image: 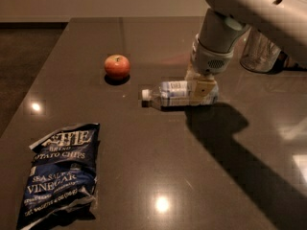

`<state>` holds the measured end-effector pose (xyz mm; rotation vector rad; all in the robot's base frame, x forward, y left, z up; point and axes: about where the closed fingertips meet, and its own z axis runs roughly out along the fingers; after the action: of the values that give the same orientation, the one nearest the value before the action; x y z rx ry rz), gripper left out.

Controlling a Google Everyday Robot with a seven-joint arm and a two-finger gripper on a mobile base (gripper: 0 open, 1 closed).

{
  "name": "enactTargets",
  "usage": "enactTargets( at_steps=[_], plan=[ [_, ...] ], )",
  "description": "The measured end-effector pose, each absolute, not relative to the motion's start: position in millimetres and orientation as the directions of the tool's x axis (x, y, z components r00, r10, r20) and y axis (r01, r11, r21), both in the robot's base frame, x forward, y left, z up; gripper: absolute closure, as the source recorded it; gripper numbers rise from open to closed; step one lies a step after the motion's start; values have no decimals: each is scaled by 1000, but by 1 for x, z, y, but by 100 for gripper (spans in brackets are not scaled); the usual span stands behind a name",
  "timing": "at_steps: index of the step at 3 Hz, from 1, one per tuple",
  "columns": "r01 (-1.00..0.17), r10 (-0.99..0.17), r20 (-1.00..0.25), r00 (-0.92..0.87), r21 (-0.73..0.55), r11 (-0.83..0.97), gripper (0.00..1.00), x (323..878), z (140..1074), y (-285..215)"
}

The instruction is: Move blue plastic bottle near blue chip bag

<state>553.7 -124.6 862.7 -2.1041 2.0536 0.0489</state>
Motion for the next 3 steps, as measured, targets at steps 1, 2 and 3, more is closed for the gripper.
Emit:
enactTargets(
  at_steps=[1, 2, 3],
  plan=[
    [-991, -980, -198, 34, -136, -7, 72, 539, 880, -114],
    [-987, -970, -236, 61, -160, -23, 95, 513, 903, -95],
    [-987, -956, -279, 90, -156, -47, 100, 477, 914, -75]
  ],
)
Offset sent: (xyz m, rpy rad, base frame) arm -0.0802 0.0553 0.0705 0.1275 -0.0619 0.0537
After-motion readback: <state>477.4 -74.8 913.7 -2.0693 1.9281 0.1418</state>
